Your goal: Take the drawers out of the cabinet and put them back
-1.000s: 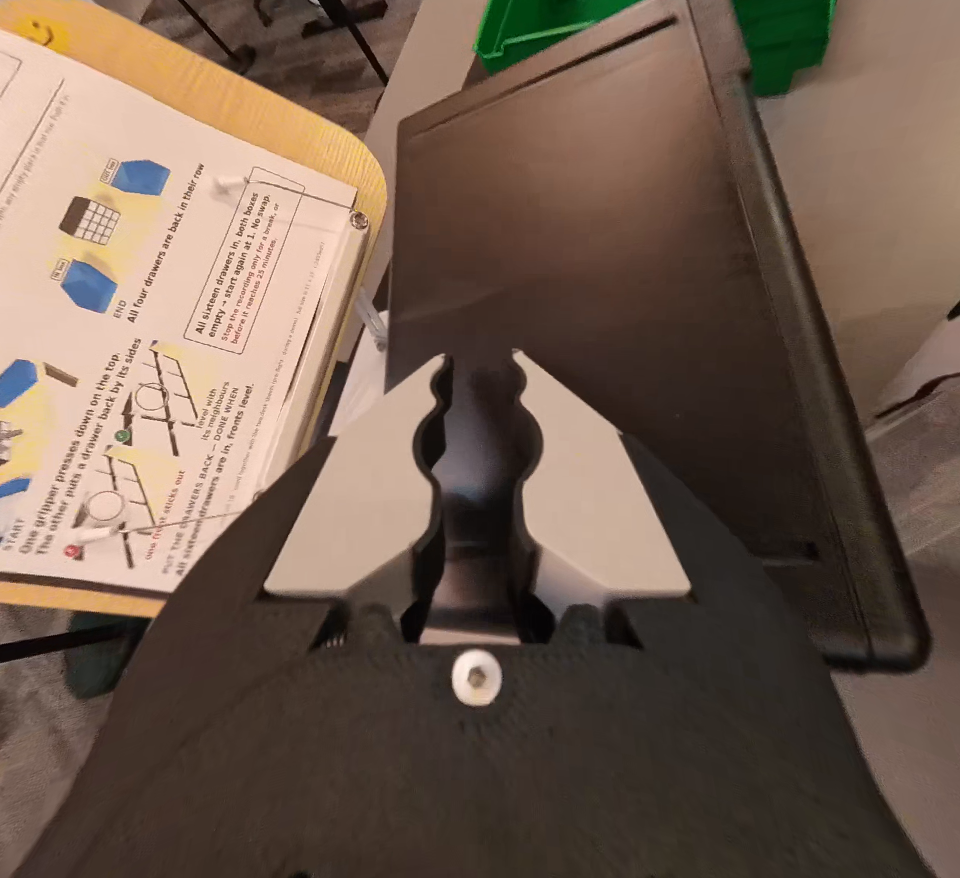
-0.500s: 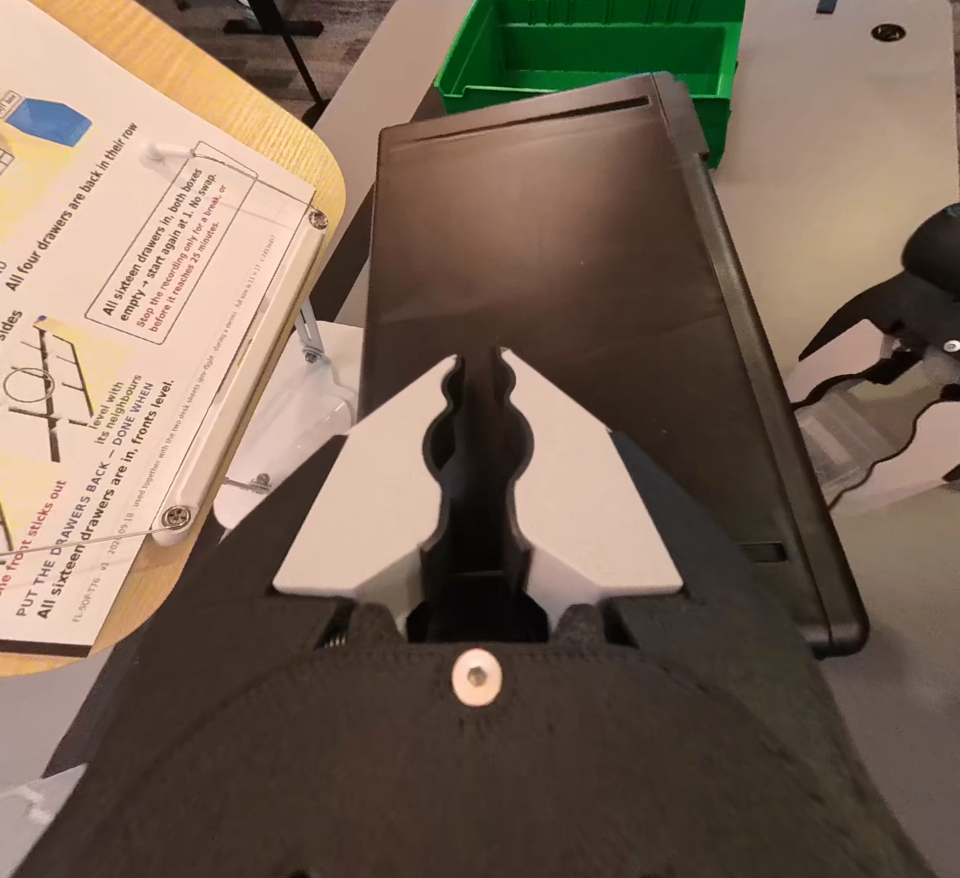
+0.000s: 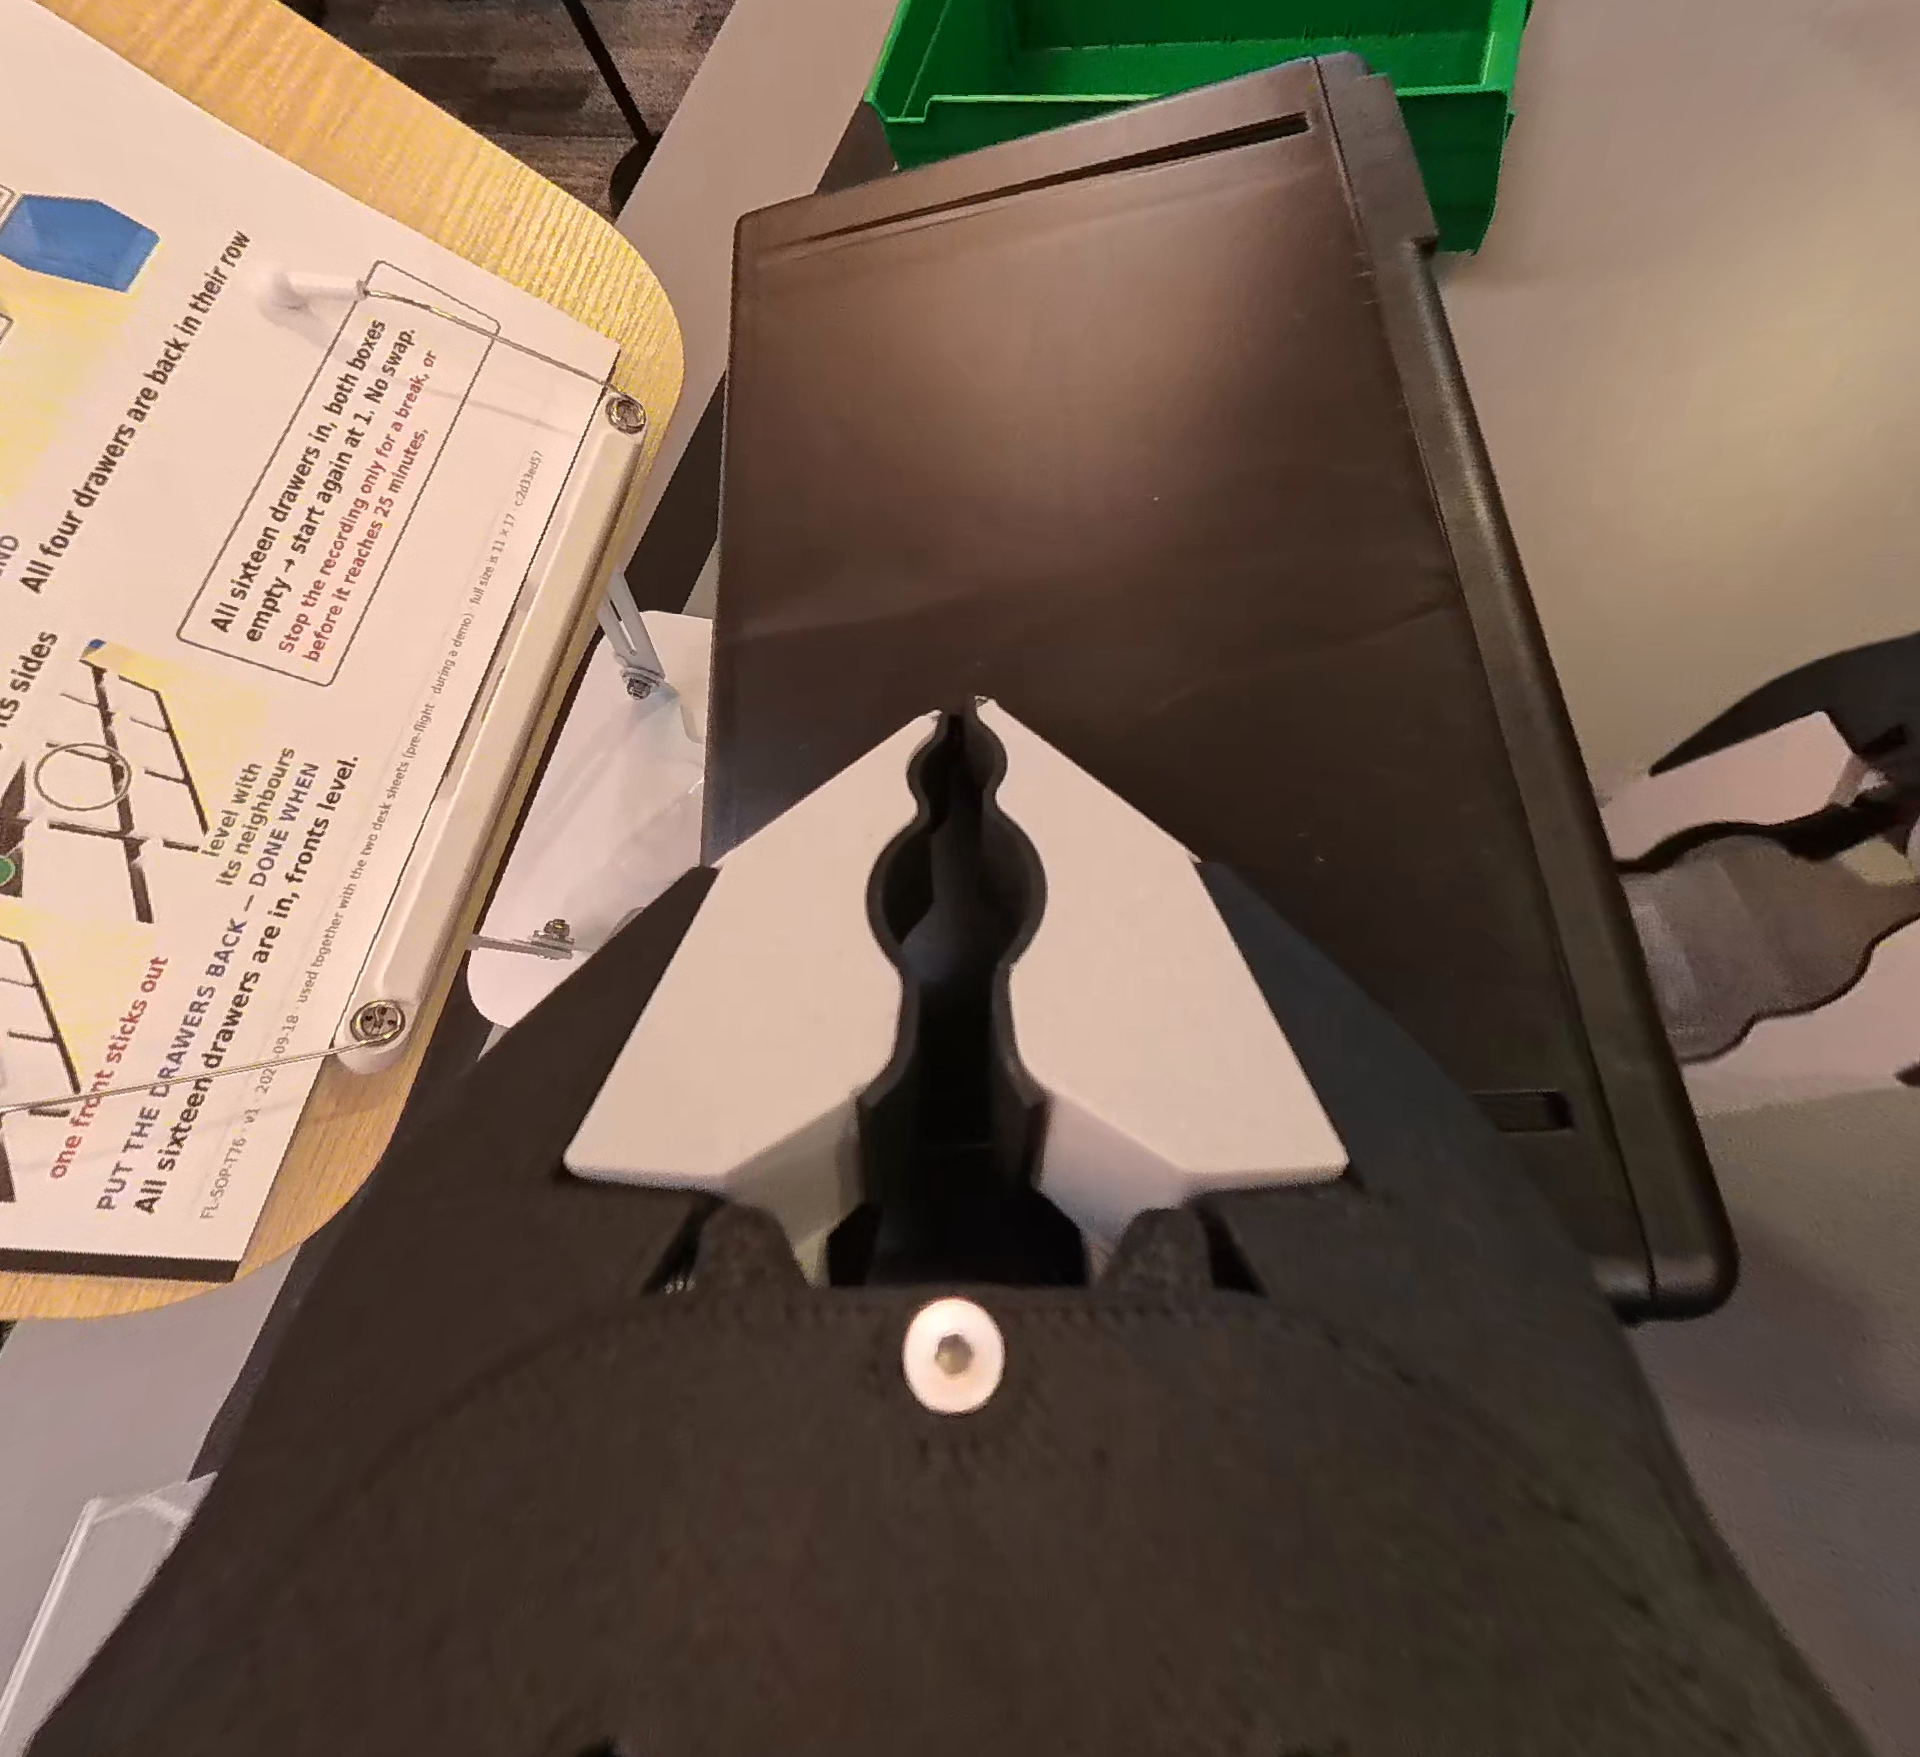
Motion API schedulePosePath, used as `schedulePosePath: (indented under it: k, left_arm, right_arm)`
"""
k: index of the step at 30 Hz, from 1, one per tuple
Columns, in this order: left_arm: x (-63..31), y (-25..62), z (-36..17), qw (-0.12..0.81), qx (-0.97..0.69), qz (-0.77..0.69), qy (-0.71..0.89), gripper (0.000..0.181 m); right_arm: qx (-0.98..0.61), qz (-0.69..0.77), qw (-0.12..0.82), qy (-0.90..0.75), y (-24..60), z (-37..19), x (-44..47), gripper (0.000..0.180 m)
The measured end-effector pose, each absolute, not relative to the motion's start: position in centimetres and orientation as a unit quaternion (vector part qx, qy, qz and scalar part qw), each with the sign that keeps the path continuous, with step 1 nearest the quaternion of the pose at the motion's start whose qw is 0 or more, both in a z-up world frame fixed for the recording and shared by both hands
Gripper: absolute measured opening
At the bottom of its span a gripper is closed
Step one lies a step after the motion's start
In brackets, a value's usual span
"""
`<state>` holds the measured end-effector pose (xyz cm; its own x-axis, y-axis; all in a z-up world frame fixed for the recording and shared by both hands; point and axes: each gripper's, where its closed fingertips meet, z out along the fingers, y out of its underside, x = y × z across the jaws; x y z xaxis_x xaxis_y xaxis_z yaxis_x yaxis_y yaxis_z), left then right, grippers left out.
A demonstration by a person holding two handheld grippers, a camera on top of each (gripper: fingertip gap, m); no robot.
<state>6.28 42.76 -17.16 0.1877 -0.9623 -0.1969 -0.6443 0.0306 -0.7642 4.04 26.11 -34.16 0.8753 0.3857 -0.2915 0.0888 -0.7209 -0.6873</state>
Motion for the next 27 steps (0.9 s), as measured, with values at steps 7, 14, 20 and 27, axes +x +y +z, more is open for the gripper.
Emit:
schedulePosePath:
  k: [7, 14, 20, 27]
  left_arm:
    - [6.3, 42.7, -17.1, 0.388, -0.666, -0.210, 0.602, 0.000]
    - [6.3, 42.7, -17.1, 0.387, -0.665, -0.216, 0.601, 0.000]
    - [6.3, 42.6, -17.3, 0.375, -0.667, -0.211, 0.609, 0.000]
    - [6.3, 42.6, -17.2, 0.380, -0.665, -0.220, 0.604, 0.000]
  right_arm:
    - [-0.885, 0.236, 0.379, -0.132, 28.3, -34.8, 2.0, 0.079]
    - [-0.883, 0.241, 0.286, -0.285, 24.8, -34.5, 4.1, 0.114]
    - [-0.874, 0.110, 0.286, -0.378, 25.2, -36.3, 7.9, 0.096]
    - [-0.877, 0.152, 0.384, -0.244, 29.4, -34.4, 7.2, 0.065]
